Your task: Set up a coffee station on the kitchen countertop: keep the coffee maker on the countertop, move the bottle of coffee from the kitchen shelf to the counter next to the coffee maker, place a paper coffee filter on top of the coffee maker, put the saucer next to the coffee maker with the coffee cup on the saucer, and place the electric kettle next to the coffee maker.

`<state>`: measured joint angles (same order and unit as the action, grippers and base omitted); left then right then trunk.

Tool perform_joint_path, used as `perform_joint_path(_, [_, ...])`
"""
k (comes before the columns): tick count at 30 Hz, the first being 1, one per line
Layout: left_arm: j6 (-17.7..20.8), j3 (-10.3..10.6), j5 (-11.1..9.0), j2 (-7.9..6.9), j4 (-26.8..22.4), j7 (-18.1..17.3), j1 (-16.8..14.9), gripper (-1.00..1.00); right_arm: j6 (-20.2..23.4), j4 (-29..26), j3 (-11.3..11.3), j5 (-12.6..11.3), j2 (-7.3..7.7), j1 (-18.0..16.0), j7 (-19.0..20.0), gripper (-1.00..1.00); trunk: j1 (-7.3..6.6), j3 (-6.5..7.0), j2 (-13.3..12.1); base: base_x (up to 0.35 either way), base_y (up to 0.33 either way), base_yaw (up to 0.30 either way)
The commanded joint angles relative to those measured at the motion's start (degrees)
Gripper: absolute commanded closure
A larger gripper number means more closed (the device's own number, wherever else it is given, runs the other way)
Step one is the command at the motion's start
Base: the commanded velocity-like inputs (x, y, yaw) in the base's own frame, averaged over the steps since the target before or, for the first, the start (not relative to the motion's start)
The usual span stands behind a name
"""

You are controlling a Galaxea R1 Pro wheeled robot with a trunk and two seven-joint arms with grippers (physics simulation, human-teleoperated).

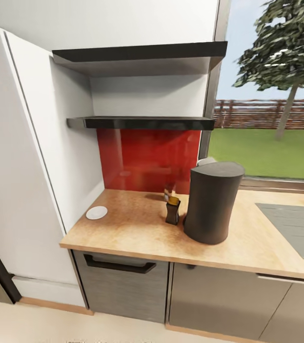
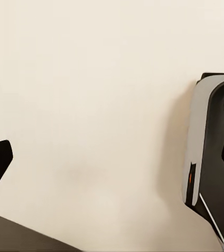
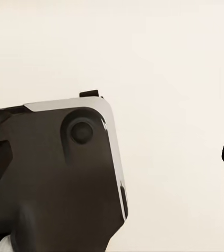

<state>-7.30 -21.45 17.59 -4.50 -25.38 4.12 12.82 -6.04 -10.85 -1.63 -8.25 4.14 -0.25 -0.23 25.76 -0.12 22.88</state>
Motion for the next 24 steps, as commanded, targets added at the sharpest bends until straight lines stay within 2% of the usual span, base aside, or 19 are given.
perform_joint_path(1, [-0.2, -0.2, 0.6, 0.06, 0.0, 0.1, 0.0, -1.0, -0.2, 0.0, -0.1, -0.4, -0.01, 0.0, 0.1, -1.0, 0.02, -0.07, 0.0, 0.0, 0.0, 0.232])
perform_joint_path(14, [0.0, -0.1, 0.6, 0.15, -0.8, -0.2, -1.2, -1.0, -0.2, 0.0, -0.1, -0.4, -0.01, 0.0, 0.1, -1.0, 0.02, -0.7, 0.0, 0.0, 0.0, 0.227])
perform_joint_path(24, [0.4, -0.1, 0.7, -0.04, -0.9, -0.3, -4.0, -1.0, -0.2, 0.0, -0.3, -0.4, -0.01, 0.0, 0.1, -1.0, 0.02, -0.77, 0.0, 0.0, 0.0, 0.037])
